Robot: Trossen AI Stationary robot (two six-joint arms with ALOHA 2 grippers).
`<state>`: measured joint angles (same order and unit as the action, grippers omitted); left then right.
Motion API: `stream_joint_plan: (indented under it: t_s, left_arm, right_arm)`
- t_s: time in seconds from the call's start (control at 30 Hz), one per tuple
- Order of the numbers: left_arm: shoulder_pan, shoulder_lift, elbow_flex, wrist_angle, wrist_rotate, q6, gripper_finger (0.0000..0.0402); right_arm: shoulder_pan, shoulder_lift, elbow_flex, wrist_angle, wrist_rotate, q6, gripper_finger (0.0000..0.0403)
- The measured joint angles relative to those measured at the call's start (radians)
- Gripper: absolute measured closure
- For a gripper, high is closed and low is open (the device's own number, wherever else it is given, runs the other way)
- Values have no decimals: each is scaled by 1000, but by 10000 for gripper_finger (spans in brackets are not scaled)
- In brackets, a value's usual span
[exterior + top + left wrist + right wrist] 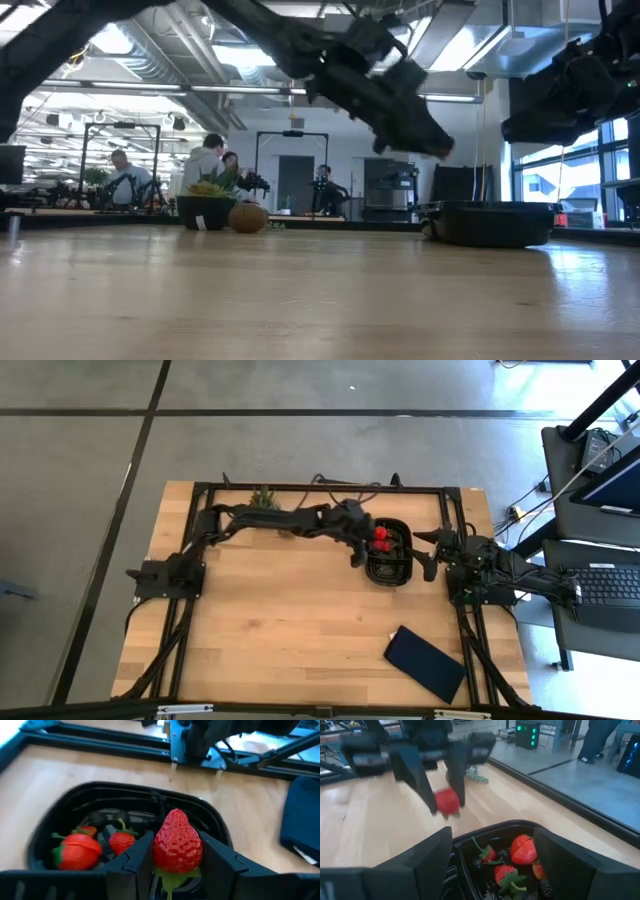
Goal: Pick and placing Produce into tupperware
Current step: Put the red strawberry into the black bin, then put the brown kiwi into the black bin
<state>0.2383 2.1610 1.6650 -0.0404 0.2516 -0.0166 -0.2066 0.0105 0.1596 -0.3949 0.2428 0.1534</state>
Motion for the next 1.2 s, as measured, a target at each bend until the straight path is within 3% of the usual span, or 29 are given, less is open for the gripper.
stream_joint_plan:
  t_s: [0.37, 0.73, 0.97, 1.2]
  left_arm:
    - [-3, 162, 73, 6, -10, -5, 267]
    - [-1, 153, 73, 37, -172, 0, 243]
    - [-1, 153, 73, 30, -109, 64, 223]
    - [-3, 153, 73, 35, -87, 132, 160]
  right_arm:
    - [0, 0, 0, -3, 0, -1, 121]
    - [0, 0, 0, -4, 0, -1, 121]
    - [0, 0, 0, -22, 0, -1, 121]
    - [0, 0, 0, -29, 0, 0, 121]
